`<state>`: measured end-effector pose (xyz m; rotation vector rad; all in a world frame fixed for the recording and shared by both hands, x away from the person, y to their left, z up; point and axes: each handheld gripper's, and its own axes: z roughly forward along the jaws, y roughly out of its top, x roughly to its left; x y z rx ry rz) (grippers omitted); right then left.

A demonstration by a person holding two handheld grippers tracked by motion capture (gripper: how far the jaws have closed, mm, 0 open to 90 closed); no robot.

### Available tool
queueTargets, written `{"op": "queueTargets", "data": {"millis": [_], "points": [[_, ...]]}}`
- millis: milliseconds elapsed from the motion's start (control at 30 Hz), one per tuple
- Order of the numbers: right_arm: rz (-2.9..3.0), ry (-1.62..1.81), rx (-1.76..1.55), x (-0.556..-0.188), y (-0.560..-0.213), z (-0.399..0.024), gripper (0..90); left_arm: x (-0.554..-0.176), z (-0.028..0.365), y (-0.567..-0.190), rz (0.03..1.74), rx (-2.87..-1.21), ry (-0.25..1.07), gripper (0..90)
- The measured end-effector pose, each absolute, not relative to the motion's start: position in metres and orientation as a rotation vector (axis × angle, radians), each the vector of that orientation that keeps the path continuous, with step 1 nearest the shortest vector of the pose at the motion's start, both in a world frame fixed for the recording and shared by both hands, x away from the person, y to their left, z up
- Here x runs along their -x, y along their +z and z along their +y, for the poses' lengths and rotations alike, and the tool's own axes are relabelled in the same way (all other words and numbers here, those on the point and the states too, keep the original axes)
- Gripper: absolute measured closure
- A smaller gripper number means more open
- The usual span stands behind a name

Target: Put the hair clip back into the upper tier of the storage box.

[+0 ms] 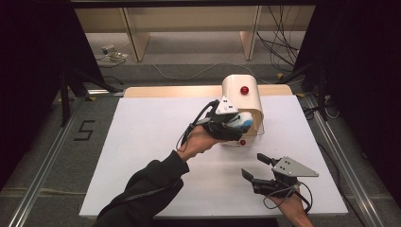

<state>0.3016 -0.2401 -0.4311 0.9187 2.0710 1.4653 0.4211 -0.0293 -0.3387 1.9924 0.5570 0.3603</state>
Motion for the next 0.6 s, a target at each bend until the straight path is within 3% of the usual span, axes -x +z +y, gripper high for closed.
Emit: {"op": "queueTargets", "data": {"millis": [600], "points": [[2.072, 1.474, -0.920, -0.3012, -0.4314, -0.2395, 23.7, -0.4220, -0.0381, -0.3383, 0.574, -2.013, 0.359, 33.7]]}}
